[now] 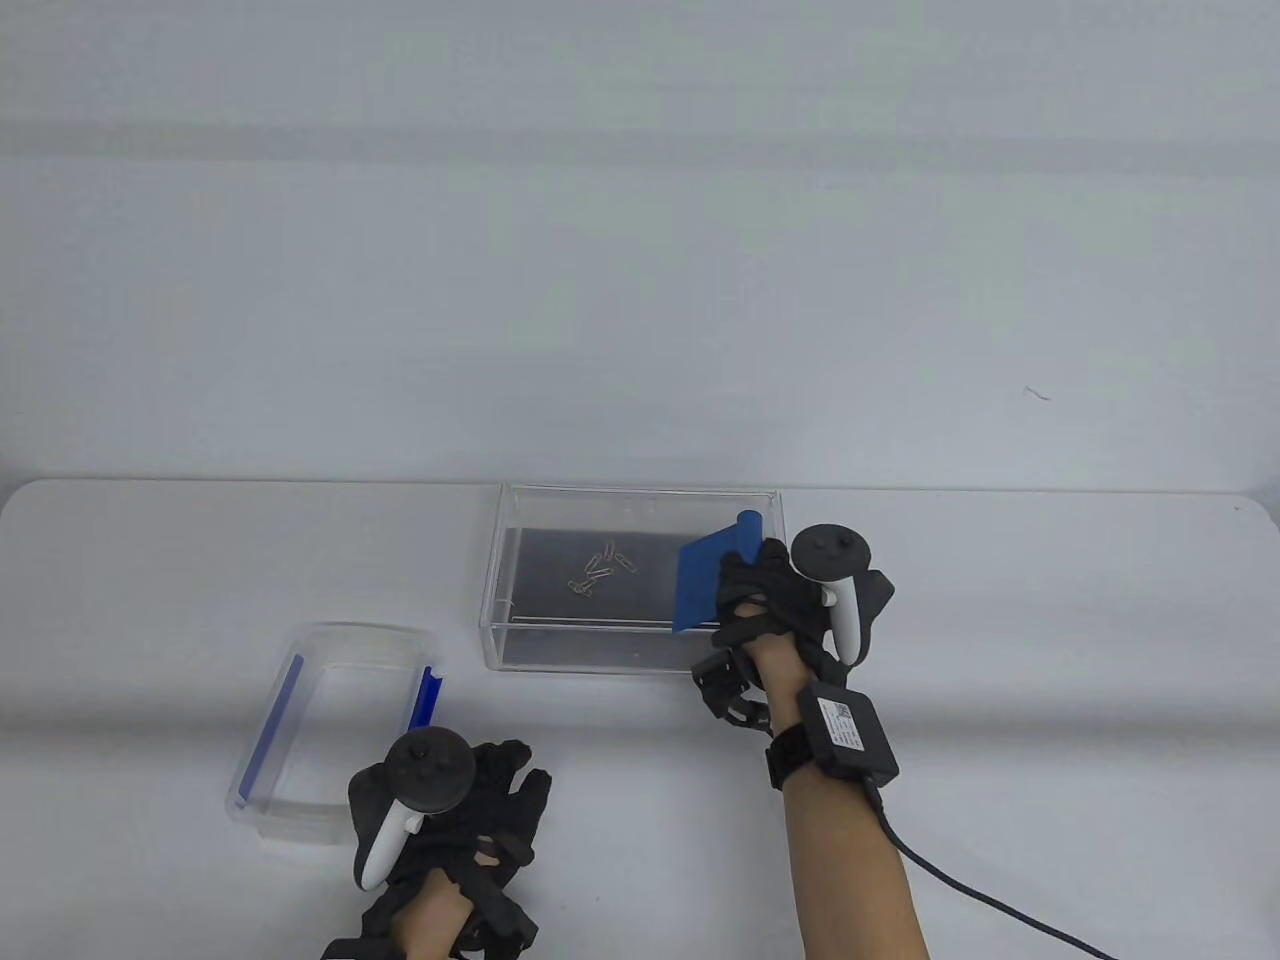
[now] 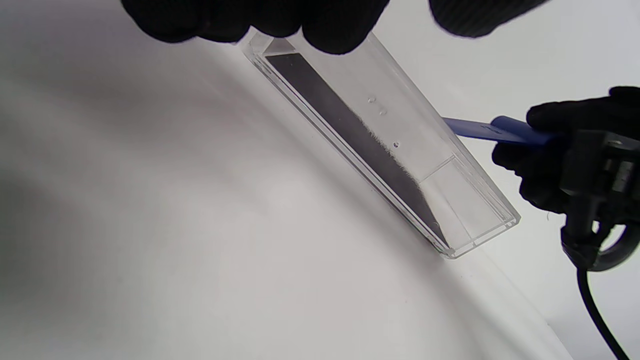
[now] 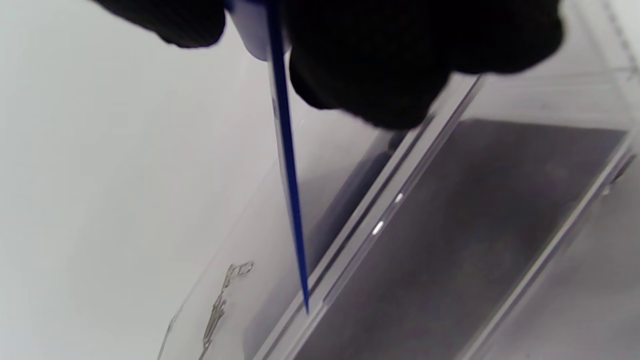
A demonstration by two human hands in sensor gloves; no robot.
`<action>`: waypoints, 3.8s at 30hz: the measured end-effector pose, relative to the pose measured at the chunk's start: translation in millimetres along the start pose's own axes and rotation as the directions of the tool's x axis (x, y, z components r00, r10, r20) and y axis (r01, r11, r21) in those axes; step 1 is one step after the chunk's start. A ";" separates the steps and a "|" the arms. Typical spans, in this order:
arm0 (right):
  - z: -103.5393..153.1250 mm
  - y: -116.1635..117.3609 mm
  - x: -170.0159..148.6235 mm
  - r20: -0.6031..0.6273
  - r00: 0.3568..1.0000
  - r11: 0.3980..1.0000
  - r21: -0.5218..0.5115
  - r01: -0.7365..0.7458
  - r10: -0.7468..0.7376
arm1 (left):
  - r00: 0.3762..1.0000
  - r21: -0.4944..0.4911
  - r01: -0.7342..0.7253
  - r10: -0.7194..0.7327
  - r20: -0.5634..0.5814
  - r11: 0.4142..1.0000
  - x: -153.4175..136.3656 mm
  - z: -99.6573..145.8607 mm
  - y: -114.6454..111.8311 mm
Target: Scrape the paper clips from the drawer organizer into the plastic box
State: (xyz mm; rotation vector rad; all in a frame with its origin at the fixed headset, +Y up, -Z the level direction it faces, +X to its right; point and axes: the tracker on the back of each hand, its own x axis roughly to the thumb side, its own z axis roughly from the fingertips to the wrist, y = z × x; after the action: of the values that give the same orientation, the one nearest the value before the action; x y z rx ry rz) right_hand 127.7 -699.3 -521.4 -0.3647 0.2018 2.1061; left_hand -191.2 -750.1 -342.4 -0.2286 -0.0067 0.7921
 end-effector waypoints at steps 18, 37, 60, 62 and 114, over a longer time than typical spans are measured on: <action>10.7 48.1 52.7 0.144 0.989 0.992 0.122 0.010 -0.028 | 1.000 0.006 0.004 -0.004 -0.020 1.000 -4.9 -1.1 4.0; -1.6 42.1 31.0 0.034 0.999 0.999 0.015 -0.030 0.029 | 0.999 0.010 0.050 -0.050 -0.022 0.999 -5.0 -2.6 6.5; 10.7 38.8 65.5 0.238 0.756 0.787 -0.288 -0.545 0.610 | 0.997 0.012 0.066 -0.065 -0.029 0.998 -6.2 -2.8 8.9; 10.7 42.3 62.3 0.270 0.730 0.778 -0.268 -0.569 0.627 | 0.997 0.011 0.069 -0.069 -0.028 0.998 -6.1 -3.2 9.0; 159.3 -57.3 -116.0 0.112 0.992 0.978 -0.206 -0.029 0.053 | 0.991 0.054 -0.037 0.030 0.128 0.998 4.4 -3.0 0.1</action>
State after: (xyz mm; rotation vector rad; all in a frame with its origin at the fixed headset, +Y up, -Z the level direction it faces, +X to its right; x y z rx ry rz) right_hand 205.9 -716.1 -332.4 -0.3591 -0.0771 2.1875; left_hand -187.8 -747.6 -345.7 -0.1252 -0.1008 0.8381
